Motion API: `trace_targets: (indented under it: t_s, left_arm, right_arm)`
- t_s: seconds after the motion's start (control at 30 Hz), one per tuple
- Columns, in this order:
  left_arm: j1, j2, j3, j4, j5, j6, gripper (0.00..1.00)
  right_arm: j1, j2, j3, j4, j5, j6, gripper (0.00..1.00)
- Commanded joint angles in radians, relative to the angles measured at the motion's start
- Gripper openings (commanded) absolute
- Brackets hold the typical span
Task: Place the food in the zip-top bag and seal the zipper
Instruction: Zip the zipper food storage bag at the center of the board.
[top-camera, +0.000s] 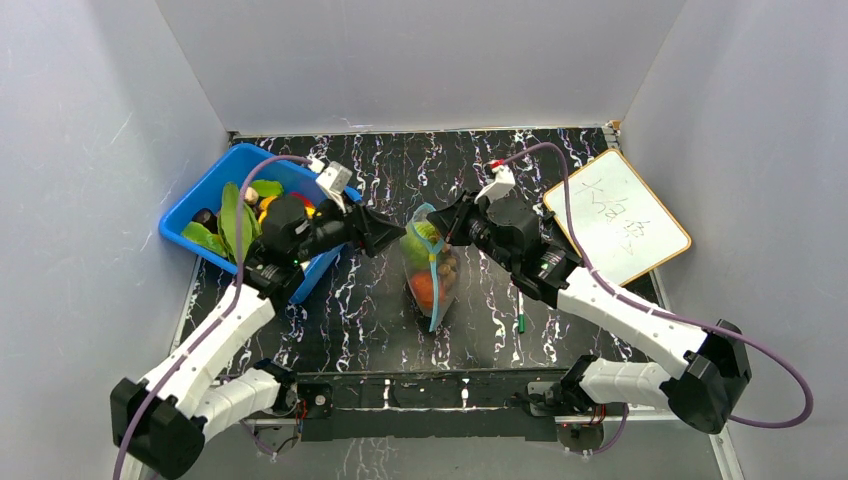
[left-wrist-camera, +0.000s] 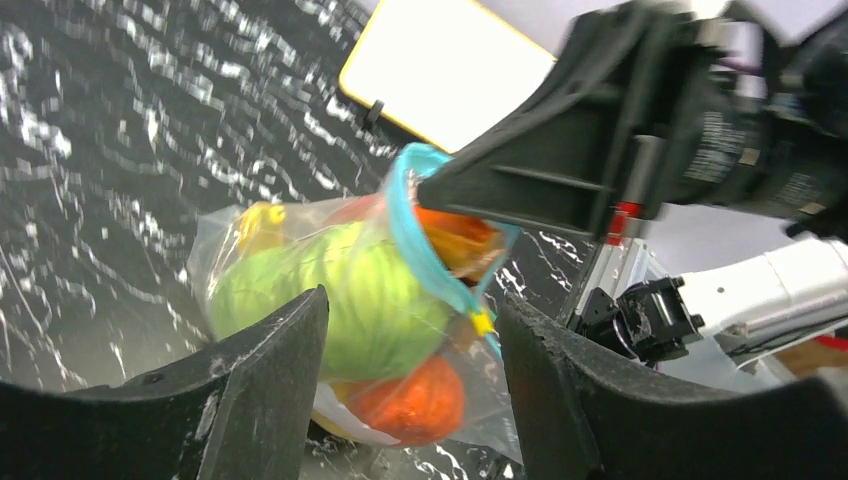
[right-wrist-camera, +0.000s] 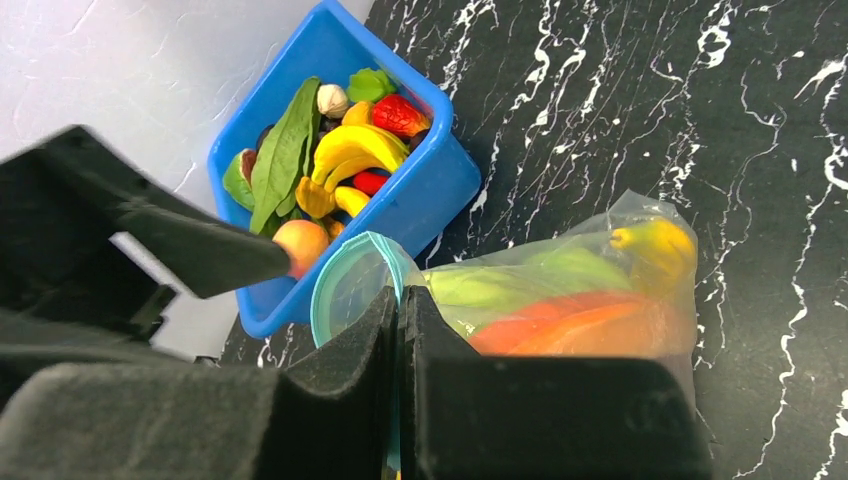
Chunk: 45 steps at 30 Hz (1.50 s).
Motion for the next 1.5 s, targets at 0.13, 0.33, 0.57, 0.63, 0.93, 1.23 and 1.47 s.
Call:
trace_targets:
  t_s: [0.13,0.33,0.57,0.63,0.93,1.23,1.47]
  left_arm:
    - [-0.059,0.13,0.09,-0.129,-0.166,-0.099,0.62]
    - [-0.111,0.202,0.17,-0.233,-0.264,-0.104,0.6]
    - [-0.138,0.194,0.215,-0.291,-0.304,-0.125,0.59]
    - [-0.14,0.189,0.217,-0.323,-0.338,-0.121,0.57]
    - [-0.14,0.158,0.183,-0.249,-0.313,-0.125,0.0]
    - [-0.14,0.148,0.179,-0.187,-0.304,-0.244,0.0]
    - [-0.14,0.126,0.174,-0.178,-0.259,-0.272,0.0]
  right_arm:
    - [0.011,0.016,0.098,0.083,-0.002,0.051,0.0]
    - [0.048,0.059,0.126,0.059,0.037,0.038,0.0]
    - [0.087,0.068,0.142,0.049,0.102,0.023,0.0]
    - [0.091,0.07,0.148,0.046,0.105,0.023,0.0]
    - [0.107,0.144,0.399,-0.417,0.243,0.113,0.41]
    - [0.238,0.035,0.366,-0.732,0.326,0.353,0.43]
    - [0.307,0.081,0.316,-0.638,0.442,0.392,0.25]
